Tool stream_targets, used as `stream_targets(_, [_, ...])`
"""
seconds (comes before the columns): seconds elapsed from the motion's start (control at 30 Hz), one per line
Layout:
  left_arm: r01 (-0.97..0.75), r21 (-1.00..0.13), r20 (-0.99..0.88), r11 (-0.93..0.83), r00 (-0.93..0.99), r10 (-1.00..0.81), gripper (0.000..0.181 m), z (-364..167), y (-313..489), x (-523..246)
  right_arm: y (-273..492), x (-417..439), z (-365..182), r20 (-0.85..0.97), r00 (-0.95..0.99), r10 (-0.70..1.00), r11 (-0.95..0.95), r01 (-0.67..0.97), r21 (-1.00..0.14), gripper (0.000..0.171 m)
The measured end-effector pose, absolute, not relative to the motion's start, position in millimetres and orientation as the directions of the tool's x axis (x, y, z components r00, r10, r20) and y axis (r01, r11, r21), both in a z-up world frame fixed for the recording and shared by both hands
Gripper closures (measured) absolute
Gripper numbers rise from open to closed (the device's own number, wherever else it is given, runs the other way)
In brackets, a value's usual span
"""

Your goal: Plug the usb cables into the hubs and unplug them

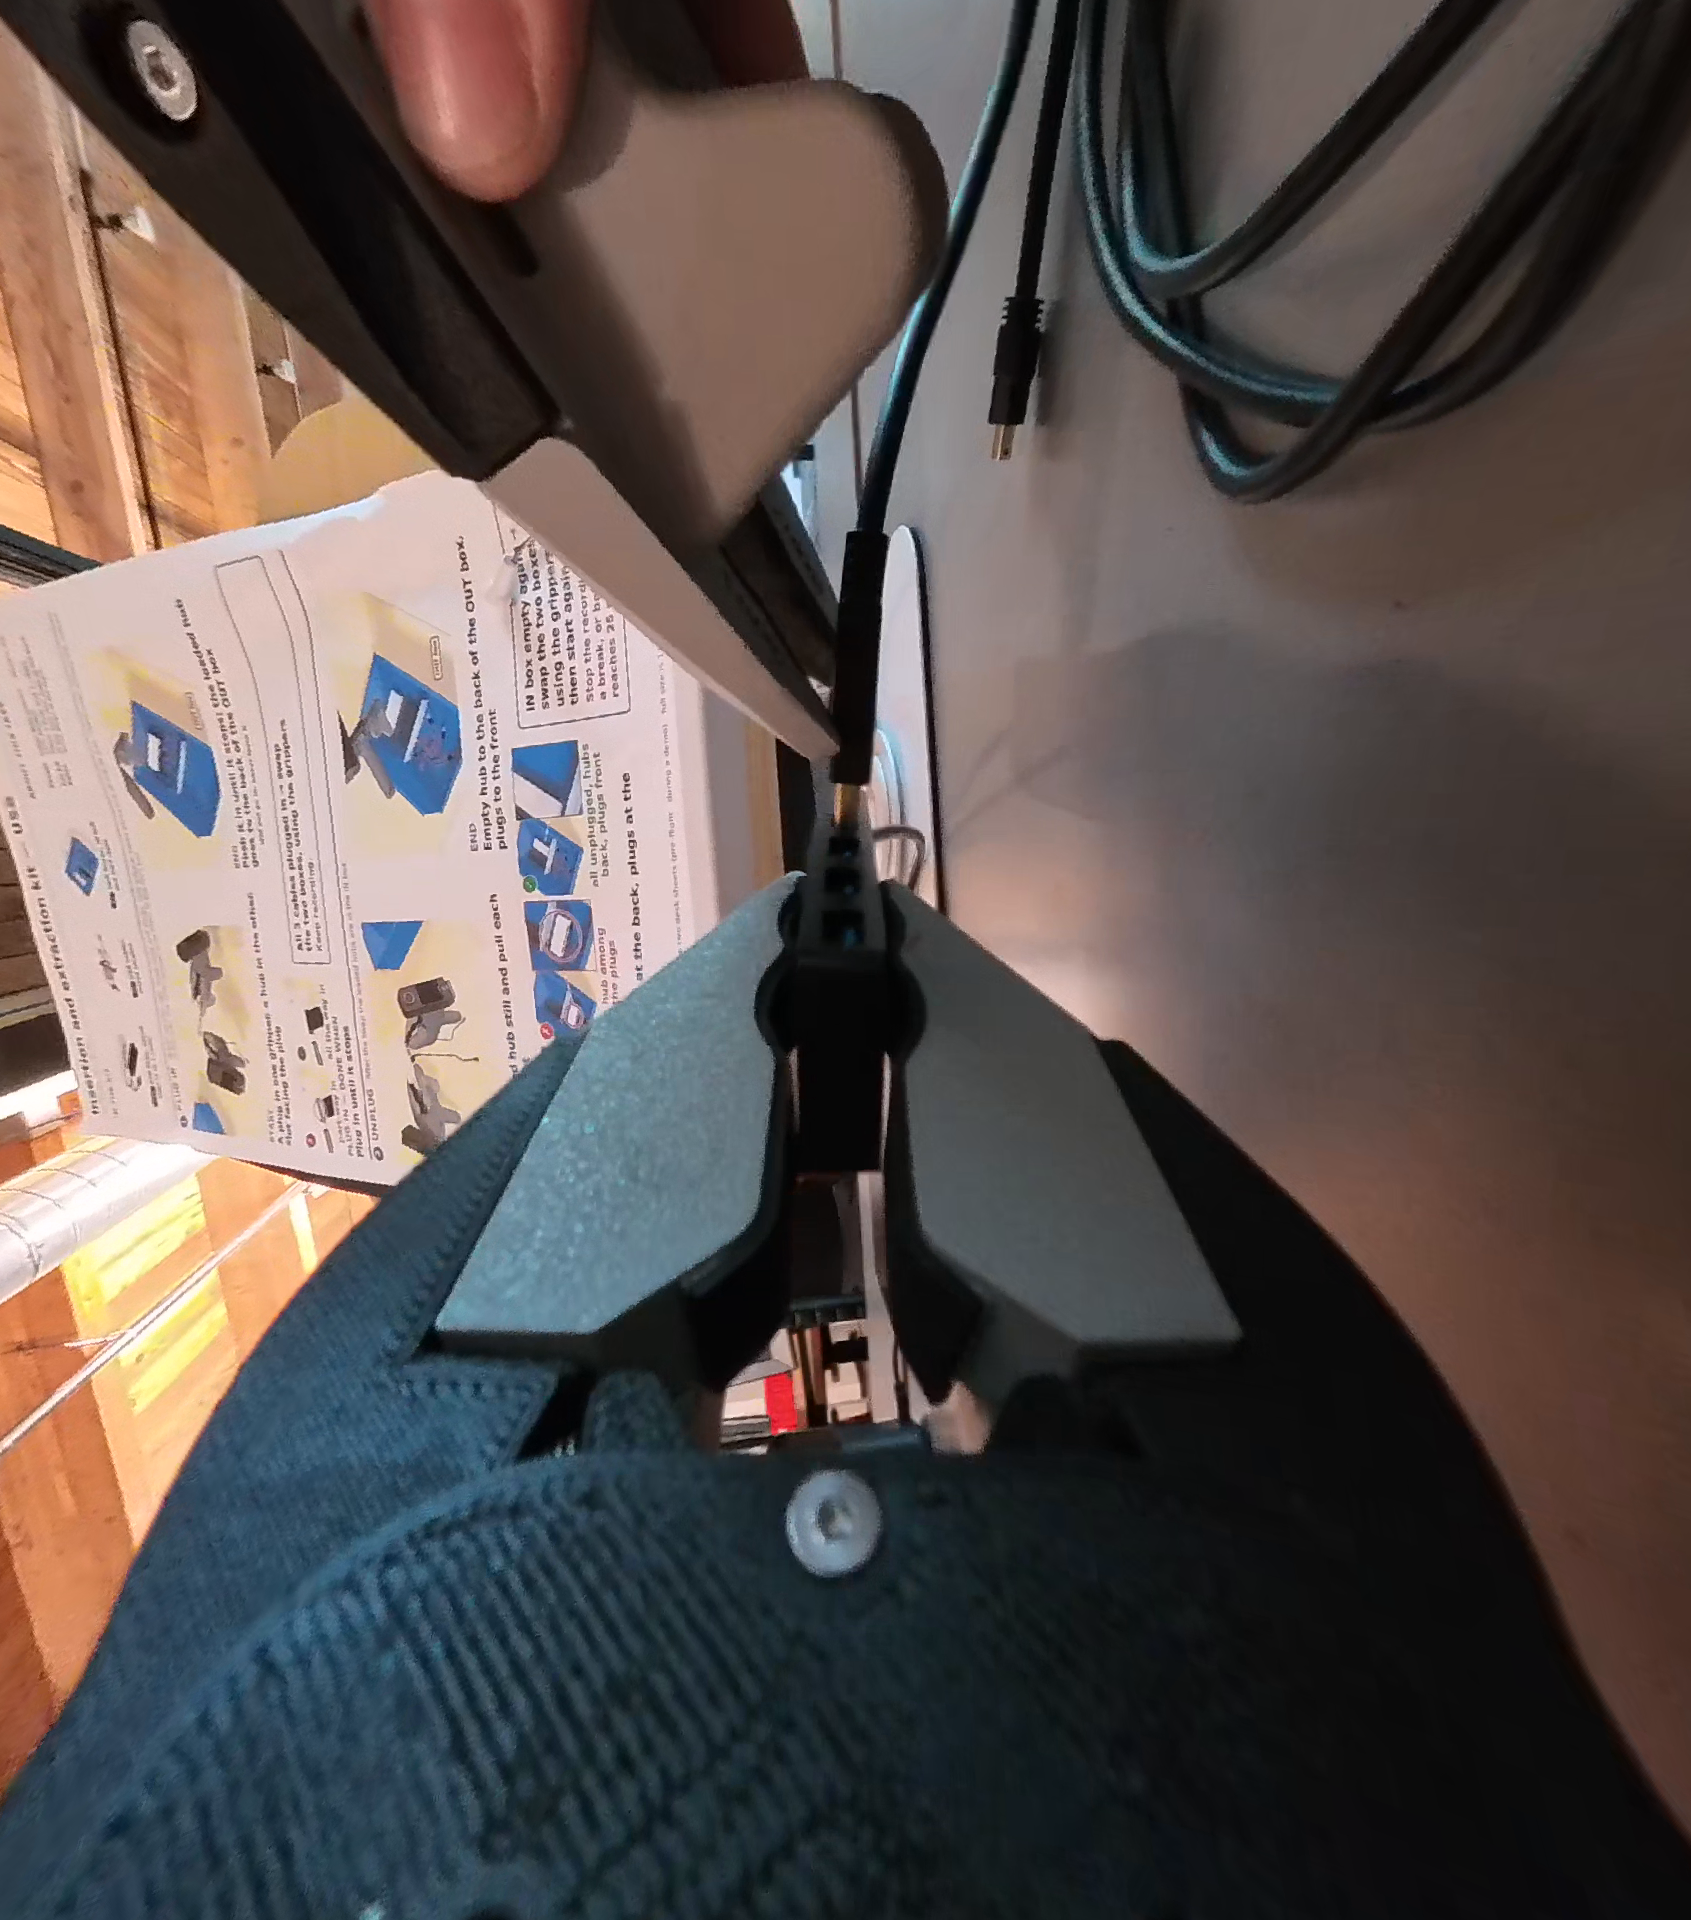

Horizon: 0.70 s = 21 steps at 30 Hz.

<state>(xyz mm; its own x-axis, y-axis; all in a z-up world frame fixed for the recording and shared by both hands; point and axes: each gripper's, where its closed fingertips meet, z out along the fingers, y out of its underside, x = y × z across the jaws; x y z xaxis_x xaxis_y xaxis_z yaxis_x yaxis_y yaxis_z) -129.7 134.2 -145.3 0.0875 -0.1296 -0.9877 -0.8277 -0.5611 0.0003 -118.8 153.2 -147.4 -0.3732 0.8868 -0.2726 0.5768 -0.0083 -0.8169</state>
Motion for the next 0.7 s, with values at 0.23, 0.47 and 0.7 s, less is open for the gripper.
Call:
stream_targets(0.23, [-0.837, -0.085, -0.982, -0.541, 0.163, -0.098, 0.173, -141.6, 129.5, -127.4, 148.4, -117.0, -142.5, -0.246, -0.417, 0.875, 0.030, 0.554, -0.832, 0.156])
stream_targets(0.47, [-0.821, -0.117, -0.973, -0.559, 0.207, -0.099, 0.173, -145.9, 131.8, -126.3, 151.0, -115.3, -145.8, -0.257, -0.438, 0.861, 0.042, 0.566, -0.823, 0.156])
stream_targets(0.7, [-0.818, -0.135, -0.972, -0.559, 0.218, -0.085, 0.173, -143.7, 130.5, -127.4, 150.7, -111.8, -141.7, -0.212, -0.482, 0.850, 0.100, 0.543, -0.834, 0.152])
